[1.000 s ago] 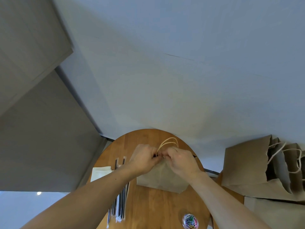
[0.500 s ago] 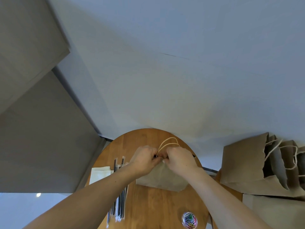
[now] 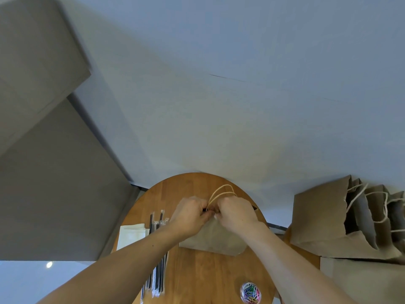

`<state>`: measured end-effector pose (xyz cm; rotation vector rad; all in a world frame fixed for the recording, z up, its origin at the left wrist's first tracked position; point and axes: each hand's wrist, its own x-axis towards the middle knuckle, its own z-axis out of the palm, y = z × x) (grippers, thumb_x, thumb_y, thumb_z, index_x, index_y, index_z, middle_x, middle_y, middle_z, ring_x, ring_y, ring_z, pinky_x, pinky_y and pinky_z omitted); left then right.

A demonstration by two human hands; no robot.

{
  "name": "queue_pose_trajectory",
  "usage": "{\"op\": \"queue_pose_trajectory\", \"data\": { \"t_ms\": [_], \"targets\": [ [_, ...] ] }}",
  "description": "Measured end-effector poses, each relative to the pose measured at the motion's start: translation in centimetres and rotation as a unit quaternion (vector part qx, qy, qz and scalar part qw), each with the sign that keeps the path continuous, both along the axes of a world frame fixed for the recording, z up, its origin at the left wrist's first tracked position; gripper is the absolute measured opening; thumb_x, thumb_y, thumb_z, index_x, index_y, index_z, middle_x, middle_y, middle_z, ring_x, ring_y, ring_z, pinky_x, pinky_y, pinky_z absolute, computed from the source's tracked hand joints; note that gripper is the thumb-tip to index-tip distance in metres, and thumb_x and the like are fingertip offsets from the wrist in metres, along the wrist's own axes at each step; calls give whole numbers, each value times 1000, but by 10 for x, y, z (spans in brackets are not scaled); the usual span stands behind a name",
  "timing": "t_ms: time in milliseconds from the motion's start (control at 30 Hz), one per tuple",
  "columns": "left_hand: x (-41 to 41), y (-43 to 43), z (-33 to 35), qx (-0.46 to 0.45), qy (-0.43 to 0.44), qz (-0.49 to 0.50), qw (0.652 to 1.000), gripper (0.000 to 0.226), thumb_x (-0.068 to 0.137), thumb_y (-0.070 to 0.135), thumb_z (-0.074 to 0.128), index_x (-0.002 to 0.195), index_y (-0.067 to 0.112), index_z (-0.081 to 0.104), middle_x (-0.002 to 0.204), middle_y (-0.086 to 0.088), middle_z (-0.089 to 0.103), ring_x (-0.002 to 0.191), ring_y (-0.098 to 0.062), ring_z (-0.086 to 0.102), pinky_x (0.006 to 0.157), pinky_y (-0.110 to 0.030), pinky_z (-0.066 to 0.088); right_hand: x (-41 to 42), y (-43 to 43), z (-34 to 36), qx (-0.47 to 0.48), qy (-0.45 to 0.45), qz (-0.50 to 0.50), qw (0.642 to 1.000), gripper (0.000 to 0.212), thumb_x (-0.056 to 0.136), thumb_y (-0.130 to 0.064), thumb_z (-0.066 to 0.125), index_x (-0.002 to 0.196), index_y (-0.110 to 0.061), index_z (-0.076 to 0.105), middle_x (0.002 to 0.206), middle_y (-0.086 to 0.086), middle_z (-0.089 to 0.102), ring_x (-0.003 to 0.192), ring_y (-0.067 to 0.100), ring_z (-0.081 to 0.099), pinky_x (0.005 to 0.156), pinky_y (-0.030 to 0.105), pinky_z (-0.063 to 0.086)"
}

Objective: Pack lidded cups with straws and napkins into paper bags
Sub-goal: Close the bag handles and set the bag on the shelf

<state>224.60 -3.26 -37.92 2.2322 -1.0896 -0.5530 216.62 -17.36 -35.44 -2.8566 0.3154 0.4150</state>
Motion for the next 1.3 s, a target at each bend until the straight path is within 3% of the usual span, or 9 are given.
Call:
{"op": "queue_pose_trajectory", "data": {
  "t_ms": [300, 400, 533, 667, 767, 967, 1067, 1200, 1300],
  "targets": [
    [1, 2, 5, 1, 5, 6, 1000, 14, 90, 24, 65, 83, 17, 74, 72, 9, 68, 66, -5, 59, 60, -24, 44, -9, -1, -9, -7, -45, 13, 999, 25, 97, -35, 52, 116, -25, 64, 105, -2, 67, 91, 20, 65, 73, 36, 53],
    [5, 4, 6, 1, 25, 4, 1000, 14, 85, 25, 68, 72, 26, 64, 60, 19, 55, 59, 4, 52, 53, -14, 32, -24, -6, -4, 68, -150, -7, 986, 26, 94, -37, 57, 117, -29, 65, 116, -12, 66, 97, 11, 65, 78, 32, 55],
    [13, 16, 0, 47, 40, 11, 998, 24, 79, 35, 71, 101, 42, 62, 89, 25, 62, 84, 7, 55, 65, -12, 38, -56, -24, 3, 92, -313, -64, 943, 14, 86, -39, 64, 92, -28, 72, 93, -21, 66, 83, -1, 61, 65, 19, 52],
    [20, 29, -7, 85, 53, 29, 995, 62, 75, 36, 74, 133, 39, 52, 117, 21, 59, 103, 2, 54, 76, -13, 42, -76, -47, -9, 115, -185, -138, 966, 65, 78, -56, 70, 135, -31, 51, 124, -24, 39, 123, 3, 37, 101, 21, 34],
    [21, 38, -13, 108, 79, 49, 990, 61, 74, 28, 75, 132, 29, 56, 120, 16, 60, 104, 0, 57, 83, -17, 48, -83, -57, -23, 137, -107, -177, 969, 86, 73, -57, 77, 146, -33, 38, 136, -20, 38, 133, 9, 30, 107, 28, 32],
    [14, 49, -17, 107, 91, 88, 986, 9, 85, 16, 68, 88, 24, 67, 67, 15, 59, 62, -3, 56, 52, -12, 38, -93, -65, -48, 321, -46, -255, 911, 46, 78, -34, 82, 118, -37, 59, 105, -18, 67, 93, 5, 64, 78, 17, 48],
    [10, 50, -11, 106, 101, 95, 985, 15, 92, 19, 64, 77, 18, 62, 63, 10, 54, 57, -5, 49, 53, -21, 35, -93, -61, -54, 319, -54, -263, 909, 18, 84, -29, 78, 97, -31, 66, 70, -11, 70, 64, 3, 66, 61, 16, 46],
    [6, 59, 2, 105, 93, 109, 984, 29, 96, 26, 60, 68, 24, 54, 57, 9, 47, 50, -6, 42, 50, -25, 32, -94, -51, -48, 318, -122, -288, 895, 6, 87, -28, 74, 86, -29, 69, 70, -11, 71, 63, 5, 67, 62, 25, 49],
    [6, 74, 21, 82, 85, 129, 985, 16, 96, 27, 60, 87, 16, 68, 66, -6, 64, 57, -14, 55, 59, -34, 46, -92, -36, -32, 354, -178, -310, 864, 5, 87, -23, 74, 89, -25, 70, 72, -9, 72, 62, 8, 69, 55, 21, 51]
  ]
}}
